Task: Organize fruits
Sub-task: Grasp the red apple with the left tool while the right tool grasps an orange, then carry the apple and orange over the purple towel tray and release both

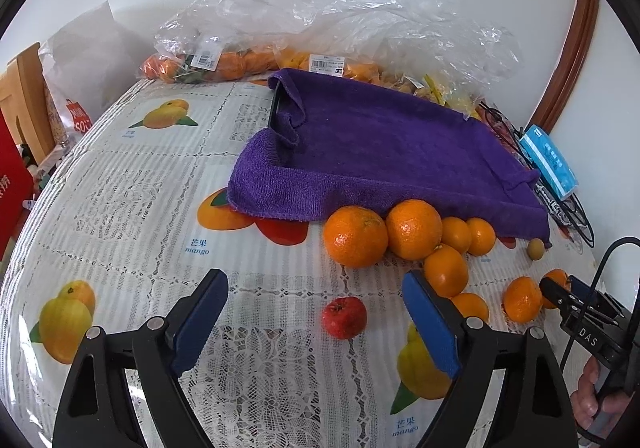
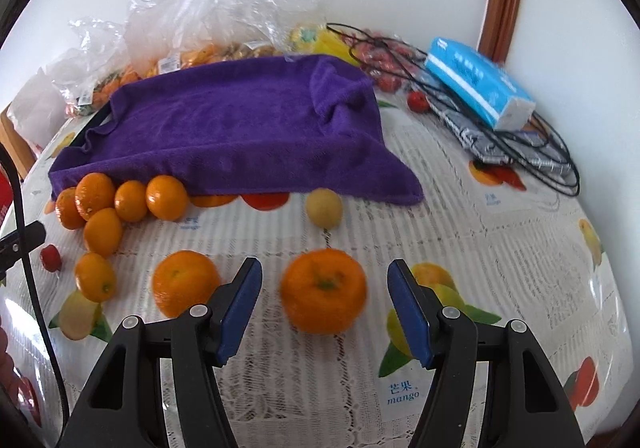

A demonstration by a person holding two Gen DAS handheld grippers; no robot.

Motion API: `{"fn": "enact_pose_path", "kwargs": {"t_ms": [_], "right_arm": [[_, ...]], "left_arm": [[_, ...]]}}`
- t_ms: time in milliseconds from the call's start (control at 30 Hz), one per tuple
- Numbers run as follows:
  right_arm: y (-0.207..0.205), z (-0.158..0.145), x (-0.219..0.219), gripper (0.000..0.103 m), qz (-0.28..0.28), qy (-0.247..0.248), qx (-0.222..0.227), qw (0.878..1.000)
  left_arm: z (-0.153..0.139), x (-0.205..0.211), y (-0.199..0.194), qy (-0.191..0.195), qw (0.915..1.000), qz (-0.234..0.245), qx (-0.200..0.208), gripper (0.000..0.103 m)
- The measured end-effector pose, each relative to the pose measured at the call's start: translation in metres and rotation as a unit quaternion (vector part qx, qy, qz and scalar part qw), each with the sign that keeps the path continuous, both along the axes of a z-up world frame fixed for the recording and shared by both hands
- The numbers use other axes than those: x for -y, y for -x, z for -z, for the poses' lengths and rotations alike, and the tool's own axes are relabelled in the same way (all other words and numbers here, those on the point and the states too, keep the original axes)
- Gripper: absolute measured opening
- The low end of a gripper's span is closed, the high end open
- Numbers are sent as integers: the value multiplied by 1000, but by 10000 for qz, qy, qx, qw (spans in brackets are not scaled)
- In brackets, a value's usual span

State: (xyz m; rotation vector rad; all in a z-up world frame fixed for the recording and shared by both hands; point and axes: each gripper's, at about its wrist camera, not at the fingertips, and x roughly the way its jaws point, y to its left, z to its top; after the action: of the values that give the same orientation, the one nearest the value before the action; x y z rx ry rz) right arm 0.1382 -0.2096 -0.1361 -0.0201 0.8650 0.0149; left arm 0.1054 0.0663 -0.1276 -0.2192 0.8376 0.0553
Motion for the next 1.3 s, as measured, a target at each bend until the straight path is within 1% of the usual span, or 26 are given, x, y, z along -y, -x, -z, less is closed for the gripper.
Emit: {"fn": "enact_pose_path", "kwargs": {"t_ms": [33, 100, 133, 167, 333, 400, 433, 467, 533, 600, 633, 700, 733, 767, 800, 833, 867, 900, 1033, 1167, 1300], "right_arm": [[0, 2, 3, 64, 32, -36, 4, 10000], [-2, 7, 7, 51, 35, -135, -13, 9999], [-3, 8, 9, 47, -14, -262, -41, 9996], [-4, 10, 10, 45, -8, -349, -40, 9994], [-2, 12, 4, 45, -52, -219, 118, 9997], [-5, 17, 2, 45, -100, -211, 18, 9997], [-6, 17, 4, 45, -92, -253, 10, 9996], [-6, 17, 5, 45, -89, -286, 14, 9996], [-6, 17, 5, 45, -89, -311, 14, 9995], [-5, 17, 5, 45, -91, -266, 9, 9996], [-5, 17, 5, 45, -95, -246, 7, 9997], [-5, 17, 4, 46, -102, -213, 2, 9997], [-5, 17, 4, 46, -101, -218, 3, 9997], [-5, 17, 4, 46, -101, -226, 3, 9997], [-5, 17, 4, 46, -101, -223, 3, 9997], [-6, 17, 4, 46, -100, -228, 3, 9997], [-5, 17, 3, 46, -100, -217, 3, 9997], [-5, 17, 4, 46, -99, -215, 3, 9997], [-5, 17, 4, 45, -90, -232, 17, 9997], [-2, 15, 5, 45, -100, -381, 44, 9992], [4, 9, 2, 45, -183, -422, 115, 9989]], "left_arm": [[0, -1, 1, -25, 10000, -12, -9, 88], [1, -3, 3, -57, 10000, -21, -10, 88], [1, -5, 4, -53, 10000, -13, -3, 88], [2, -6, 4, -44, 10000, -5, -8, 88], [6, -8, 5, 120, 9999, 102, -65, 87], [9, -4, 4, 158, 9996, 203, -100, 87], [12, -1, 3, 127, 9996, 222, -142, 85], [14, 2, 2, 95, 9995, 248, -192, 80], [19, 7, 0, 64, 9992, 277, -293, 74], [18, 12, 2, -80, 9994, 261, -205, 70], [18, 14, 3, -96, 9993, 310, -202, 64], [19, 18, 4, -179, 9991, 361, -162, 59], [19, 19, 5, -224, 9989, 388, -148, 50], [19, 22, 6, -329, 9986, 403, -131, 43], [19, 24, 6, -418, 9982, 415, -140, 41], [19, 24, 6, -424, 9981, 433, -132, 35], [18, 24, 6, -389, 9981, 466, -121, 26], [18, 23, 6, -343, 9981, 492, -119, 24], [18, 23, 5, -264, 9981, 542, -139, 24], [14, 19, 5, -86, 9986, 495, -167, 24], [7, 17, 7, -83, 9990, 430, -117, 24]]}}
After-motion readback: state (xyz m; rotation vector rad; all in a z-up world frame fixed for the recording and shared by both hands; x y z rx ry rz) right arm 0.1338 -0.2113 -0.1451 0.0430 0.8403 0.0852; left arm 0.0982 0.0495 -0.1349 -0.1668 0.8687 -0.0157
